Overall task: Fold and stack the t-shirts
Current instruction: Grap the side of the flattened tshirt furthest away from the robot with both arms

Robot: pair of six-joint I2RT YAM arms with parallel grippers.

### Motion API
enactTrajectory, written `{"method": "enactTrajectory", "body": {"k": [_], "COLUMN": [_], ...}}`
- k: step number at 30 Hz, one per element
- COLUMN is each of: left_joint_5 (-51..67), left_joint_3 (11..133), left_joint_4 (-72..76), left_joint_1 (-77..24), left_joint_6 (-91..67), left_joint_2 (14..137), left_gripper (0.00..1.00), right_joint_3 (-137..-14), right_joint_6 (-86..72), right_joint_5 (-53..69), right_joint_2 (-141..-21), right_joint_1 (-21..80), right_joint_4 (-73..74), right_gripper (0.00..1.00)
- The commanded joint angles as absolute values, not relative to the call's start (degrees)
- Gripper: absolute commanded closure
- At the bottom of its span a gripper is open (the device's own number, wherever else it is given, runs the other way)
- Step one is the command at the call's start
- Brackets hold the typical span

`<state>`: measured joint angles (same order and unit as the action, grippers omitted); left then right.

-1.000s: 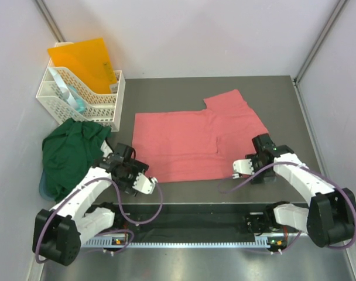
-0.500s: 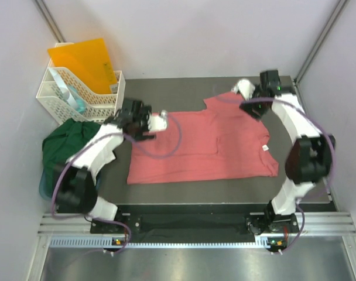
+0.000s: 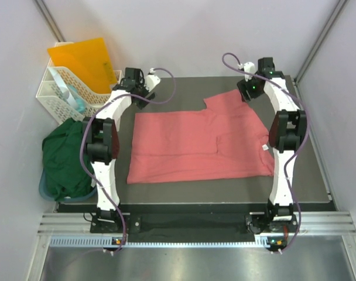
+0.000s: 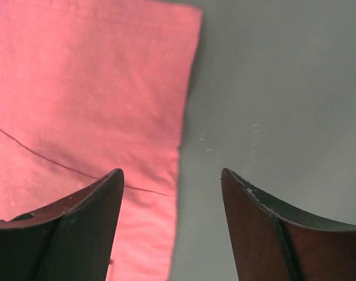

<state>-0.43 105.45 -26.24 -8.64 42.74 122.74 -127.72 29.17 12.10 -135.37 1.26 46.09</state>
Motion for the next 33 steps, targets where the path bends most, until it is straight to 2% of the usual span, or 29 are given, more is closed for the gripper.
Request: {"method": "enactTrajectory", "body": {"k": [1, 4, 16, 21, 29, 33], "left_joint_5": [-1.0, -0.8, -4.9, -2.5, 8.4, 8.0], "left_joint_3": [107.2, 106.7, 105.8, 107.5, 116.4, 122.4], "left_joint_4": [-26.5, -27.9, -28.4, -33.2, -44.9, -51.8], "left_joint_1": [-8.7, -8.5, -7.7, -7.6, -6.0, -5.1], "left_joint_6": [40.7, 41.0, 49.7, 52.2, 55.1, 61.3], "left_joint_2": [125.1, 126.9, 129.3, 129.6, 130.4, 134.1], "left_gripper": [0.14, 0.19, 0.19, 0.21, 0.21, 0.23], "right_joint_3": [-127.0, -129.0, -134.5, -134.7, -132.3, -130.0], "right_joint_6": [20.8, 18.4, 12.1, 11.5, 11.8, 11.7], "right_joint_5": [14.4, 14.6, 19.9, 19.7, 19.0, 17.8], "right_joint_2": [-136.6, -138.7, -145.3, -146.3, -144.5, -143.4], "right_joint_1": [1.6, 1.9, 3.6, 4.1, 4.0, 3.9], "right_joint_4": [38.7, 37.5, 34.0, 33.6, 33.4, 31.2], "right_gripper": [0.33, 0.32, 0.33, 0.34, 0.34, 0.34]}}
